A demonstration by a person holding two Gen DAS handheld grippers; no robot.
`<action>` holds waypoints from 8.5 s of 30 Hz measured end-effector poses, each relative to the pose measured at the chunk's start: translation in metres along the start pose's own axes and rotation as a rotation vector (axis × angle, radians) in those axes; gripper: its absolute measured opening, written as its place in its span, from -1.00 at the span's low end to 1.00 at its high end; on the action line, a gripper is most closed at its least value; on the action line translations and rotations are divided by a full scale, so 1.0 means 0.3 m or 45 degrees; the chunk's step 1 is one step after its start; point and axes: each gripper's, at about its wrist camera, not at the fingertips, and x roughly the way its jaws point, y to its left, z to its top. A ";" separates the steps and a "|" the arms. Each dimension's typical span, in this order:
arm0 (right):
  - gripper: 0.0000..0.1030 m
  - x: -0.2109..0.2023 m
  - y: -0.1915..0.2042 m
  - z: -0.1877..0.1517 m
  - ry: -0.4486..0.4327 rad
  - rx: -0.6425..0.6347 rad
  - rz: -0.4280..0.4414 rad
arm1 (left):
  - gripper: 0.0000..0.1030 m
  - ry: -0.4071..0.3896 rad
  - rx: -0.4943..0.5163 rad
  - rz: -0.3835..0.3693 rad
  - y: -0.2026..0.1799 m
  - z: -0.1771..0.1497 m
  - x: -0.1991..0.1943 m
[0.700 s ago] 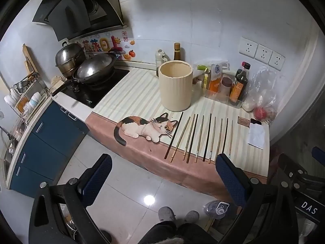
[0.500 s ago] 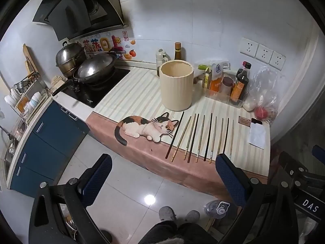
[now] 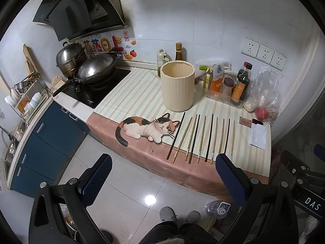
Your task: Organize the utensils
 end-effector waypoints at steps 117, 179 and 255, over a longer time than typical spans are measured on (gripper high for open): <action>-0.12 1.489 -0.270 0.040 0.701 0.456 0.101 | -0.93 0.592 0.338 0.029 -0.214 0.130 1.432; -0.81 1.560 -0.126 -0.012 0.931 0.202 0.079 | -0.94 0.675 0.161 -0.077 -0.075 0.152 1.369; -0.87 1.535 0.222 0.342 0.634 0.231 0.364 | -0.46 0.691 -0.411 0.035 0.535 0.233 1.485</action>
